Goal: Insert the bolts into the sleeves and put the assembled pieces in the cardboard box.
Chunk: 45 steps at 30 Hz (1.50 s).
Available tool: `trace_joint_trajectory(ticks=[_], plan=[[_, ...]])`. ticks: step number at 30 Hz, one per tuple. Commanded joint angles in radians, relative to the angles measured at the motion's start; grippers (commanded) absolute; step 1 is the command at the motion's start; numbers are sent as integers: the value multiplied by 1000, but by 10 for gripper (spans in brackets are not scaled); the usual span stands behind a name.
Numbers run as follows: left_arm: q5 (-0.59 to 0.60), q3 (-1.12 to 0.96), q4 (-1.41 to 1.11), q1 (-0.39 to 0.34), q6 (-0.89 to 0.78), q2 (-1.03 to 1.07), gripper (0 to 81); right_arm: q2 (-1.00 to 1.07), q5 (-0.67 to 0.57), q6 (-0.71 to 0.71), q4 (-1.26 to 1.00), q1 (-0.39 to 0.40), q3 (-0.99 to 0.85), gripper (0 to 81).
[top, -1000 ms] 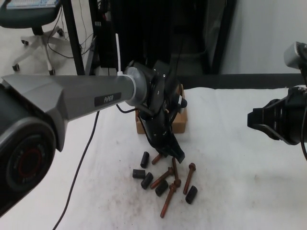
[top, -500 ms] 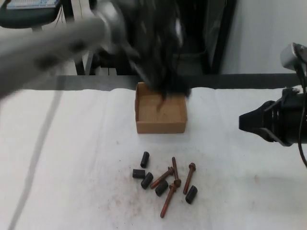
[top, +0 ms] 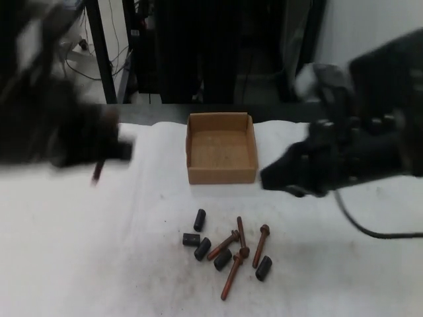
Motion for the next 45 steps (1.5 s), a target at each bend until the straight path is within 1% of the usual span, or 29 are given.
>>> trace_joint_trajectory(ticks=[1,3,6,8,11,12,17,19,21,23,26,29,30,32,35,38,40,43,45], plan=[[66,166,-139,18,-102,-158,3,184,62,-20,119,101,-167,8],[89,246,-172,21,-170,-258,3,280,62,-20,210,122,-260,8],[105,318,-154,21,-225,-361,3,414,94,-20,325,133,-393,8],[127,333,-129,21,-228,-401,3,479,96,-20,376,134,-470,8],[153,333,-108,21,-228,-419,3,545,96,-20,394,134,-565,4],[161,333,-108,21,-228,-419,3,560,96,-23,393,134,-586,27],[160,333,-102,21,-228,-419,3,580,89,-26,360,134,-614,218],[160,333,-102,21,-208,-419,3,582,89,-47,373,134,-614,274],[160,333,-102,21,-152,-419,3,582,108,-156,431,134,-614,292],[160,333,-102,21,-111,-419,3,582,164,-225,492,134,-614,291],[160,333,-102,21,-106,-417,3,582,226,-244,553,122,-603,291],[160,335,-102,21,-106,-402,3,582,191,-241,535,115,-584,291],[160,335,-102,21,-106,-392,3,582,174,-229,521,115,-582,291],[160,335,-102,21,-106,-365,3,582,155,-138,483,122,-581,291],[160,335,-102,21,-106,-319,3,586,153,81,367,140,-581,291],[160,335,-102,21,-106,-270,3,609,135,246,255,155,-581,291],[160,335,-102,21,-106,-239,3,633,132,344,212,159,-581,275],[160,335,-105,21,-103,-207,3,676,126,419,207,169,-581,217],[160,335,-113,21,-83,-195,3,707,94,457,207,177,-581,204]])
